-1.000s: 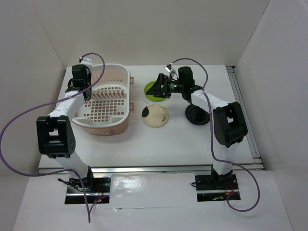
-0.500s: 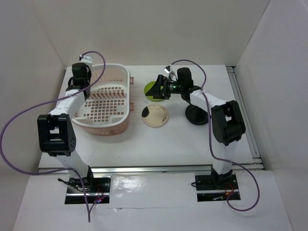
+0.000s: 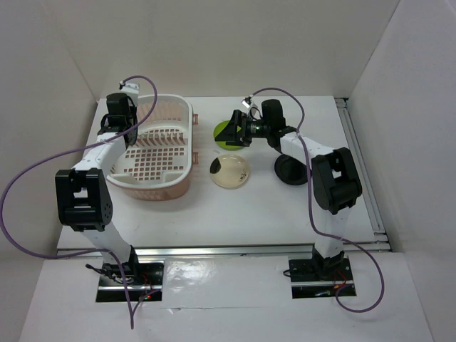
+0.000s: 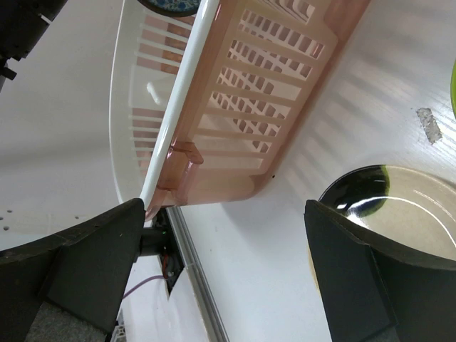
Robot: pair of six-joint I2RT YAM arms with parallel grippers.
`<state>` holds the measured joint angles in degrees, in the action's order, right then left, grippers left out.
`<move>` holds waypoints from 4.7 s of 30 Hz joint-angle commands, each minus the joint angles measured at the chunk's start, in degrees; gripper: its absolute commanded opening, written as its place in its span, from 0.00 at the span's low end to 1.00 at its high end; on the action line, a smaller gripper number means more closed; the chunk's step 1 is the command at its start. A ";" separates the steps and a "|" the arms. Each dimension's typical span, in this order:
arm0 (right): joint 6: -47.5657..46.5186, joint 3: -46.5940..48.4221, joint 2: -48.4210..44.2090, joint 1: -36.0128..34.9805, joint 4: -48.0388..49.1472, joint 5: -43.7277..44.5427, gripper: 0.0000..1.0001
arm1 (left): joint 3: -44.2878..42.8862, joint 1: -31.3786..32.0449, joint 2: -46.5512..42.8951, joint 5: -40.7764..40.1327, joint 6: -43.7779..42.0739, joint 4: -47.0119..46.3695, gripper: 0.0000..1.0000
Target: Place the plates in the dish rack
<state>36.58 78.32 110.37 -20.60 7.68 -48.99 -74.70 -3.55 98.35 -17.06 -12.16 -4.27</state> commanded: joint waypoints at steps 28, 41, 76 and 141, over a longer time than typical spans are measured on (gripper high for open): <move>1.22 1.83 0.64 -0.41 4.53 -1.46 1.00 | 1.31 0.04 1.76 0.27 -1.20 -6.71 0.00; 1.22 1.83 0.63 -0.41 4.53 -1.46 1.00 | 2.36 0.04 2.29 0.35 1.26 -5.58 0.00; 1.22 2.36 1.17 -0.41 4.53 -2.51 1.00 | 2.89 0.04 3.43 0.45 5.13 -4.60 1.00; -8.46 18.97 25.95 10.58 -11.02 16.64 0.63 | -5.37 0.04 -18.36 35.89 43.28 14.55 1.00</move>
<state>27.05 96.66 133.62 -9.43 -4.01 -34.20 -80.29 -3.44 82.08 24.53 30.44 9.72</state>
